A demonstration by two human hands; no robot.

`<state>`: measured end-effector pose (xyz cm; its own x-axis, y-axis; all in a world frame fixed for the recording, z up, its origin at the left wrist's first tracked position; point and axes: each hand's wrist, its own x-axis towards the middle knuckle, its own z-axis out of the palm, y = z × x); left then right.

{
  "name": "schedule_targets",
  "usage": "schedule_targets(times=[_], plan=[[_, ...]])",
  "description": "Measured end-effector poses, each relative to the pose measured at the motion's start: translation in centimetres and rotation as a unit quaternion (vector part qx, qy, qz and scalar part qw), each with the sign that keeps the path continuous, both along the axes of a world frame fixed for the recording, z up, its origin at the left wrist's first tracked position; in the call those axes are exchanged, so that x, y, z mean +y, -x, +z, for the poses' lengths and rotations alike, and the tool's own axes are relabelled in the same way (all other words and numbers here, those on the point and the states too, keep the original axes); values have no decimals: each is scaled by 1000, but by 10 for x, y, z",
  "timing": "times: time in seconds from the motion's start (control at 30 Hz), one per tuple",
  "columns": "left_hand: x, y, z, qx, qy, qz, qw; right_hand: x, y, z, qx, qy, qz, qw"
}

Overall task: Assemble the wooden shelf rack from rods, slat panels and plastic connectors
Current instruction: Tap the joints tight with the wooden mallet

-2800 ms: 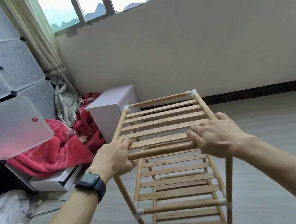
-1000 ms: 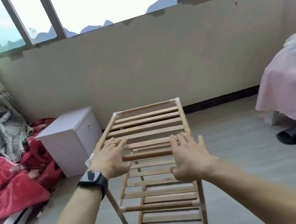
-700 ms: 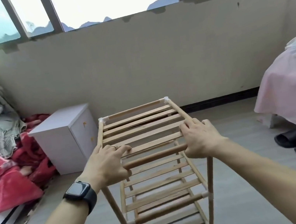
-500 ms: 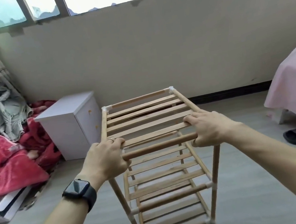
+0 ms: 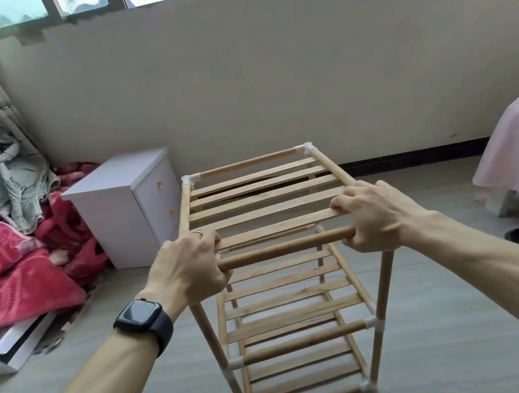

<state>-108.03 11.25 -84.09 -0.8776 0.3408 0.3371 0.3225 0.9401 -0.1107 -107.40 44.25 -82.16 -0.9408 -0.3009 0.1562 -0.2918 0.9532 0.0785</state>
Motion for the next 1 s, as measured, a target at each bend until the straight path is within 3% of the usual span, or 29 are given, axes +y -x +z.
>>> schedule_targets(times=[0.17,0.27,0.43,0.83,0.9,0.93,0.97,1.0], plan=[[0,-2,1,-6,-27,-13,1000,12,6,1,-29,39,30,998],[-10,-2,2,-37,-40,-22,998,22,8,0,-50,3,38,998],[-17,1,3,-24,-34,-14,999,13,16,-3,19,-30,66,997],[-18,8,2,-6,-51,-26,998,10,25,-11,59,1,80,995],[-21,6,0,-12,-54,-16,998,17,20,-19,82,59,80,992],[-22,4,-1,-21,-73,-13,997,19,15,-24,89,143,80,982],[-24,2,-3,-28,-108,-15,994,20,7,-31,77,268,75,957],[-24,0,-3,-37,-153,-24,987,21,1,-37,44,422,67,903]])
